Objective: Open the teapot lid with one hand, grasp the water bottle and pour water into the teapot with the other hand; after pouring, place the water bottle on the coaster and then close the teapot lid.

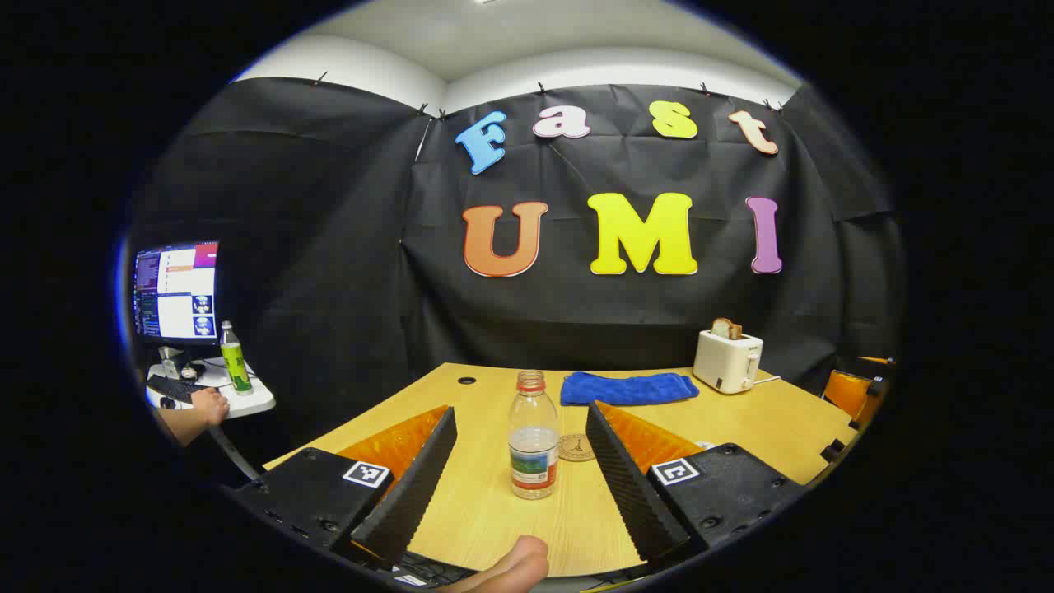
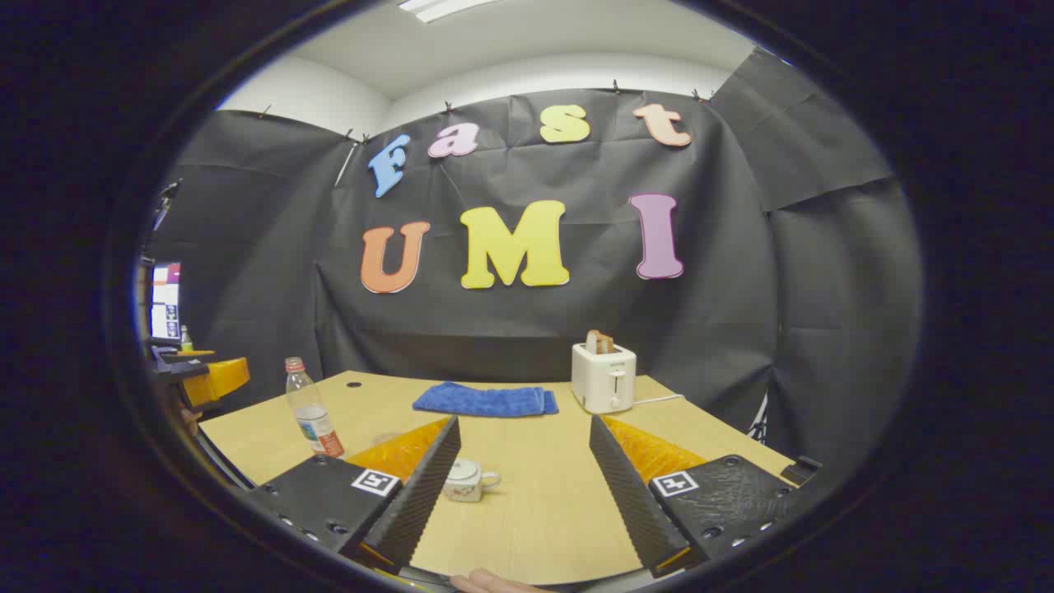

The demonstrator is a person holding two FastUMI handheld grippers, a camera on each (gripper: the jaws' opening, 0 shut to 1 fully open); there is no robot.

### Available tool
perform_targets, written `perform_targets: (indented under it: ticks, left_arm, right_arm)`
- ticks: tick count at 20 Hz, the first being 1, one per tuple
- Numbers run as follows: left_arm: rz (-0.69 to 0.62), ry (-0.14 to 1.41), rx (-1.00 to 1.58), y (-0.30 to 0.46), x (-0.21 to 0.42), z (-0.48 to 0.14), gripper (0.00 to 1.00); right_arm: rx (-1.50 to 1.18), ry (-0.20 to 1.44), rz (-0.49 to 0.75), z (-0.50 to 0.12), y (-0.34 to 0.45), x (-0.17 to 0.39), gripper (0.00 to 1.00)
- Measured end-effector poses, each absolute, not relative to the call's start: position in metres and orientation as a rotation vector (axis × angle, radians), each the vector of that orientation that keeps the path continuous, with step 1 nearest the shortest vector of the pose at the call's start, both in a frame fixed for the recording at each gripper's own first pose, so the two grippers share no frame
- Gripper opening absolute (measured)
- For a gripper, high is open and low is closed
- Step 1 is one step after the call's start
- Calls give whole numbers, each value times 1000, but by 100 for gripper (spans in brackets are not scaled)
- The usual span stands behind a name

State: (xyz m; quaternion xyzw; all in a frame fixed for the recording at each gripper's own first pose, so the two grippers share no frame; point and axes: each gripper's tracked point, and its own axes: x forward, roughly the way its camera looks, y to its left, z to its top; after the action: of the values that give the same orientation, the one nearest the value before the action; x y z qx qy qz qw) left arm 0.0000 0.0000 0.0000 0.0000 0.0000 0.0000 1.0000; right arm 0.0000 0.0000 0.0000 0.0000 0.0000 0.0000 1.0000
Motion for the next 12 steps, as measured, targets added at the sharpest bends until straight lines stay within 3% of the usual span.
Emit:
perform_targets:
  ticks: [12]
  left_arm:
    - [-26, 20, 40, -15, -2, -6, 99]
  right_arm:
    - [-13, 38, -10, -11, -2, 9, 97]
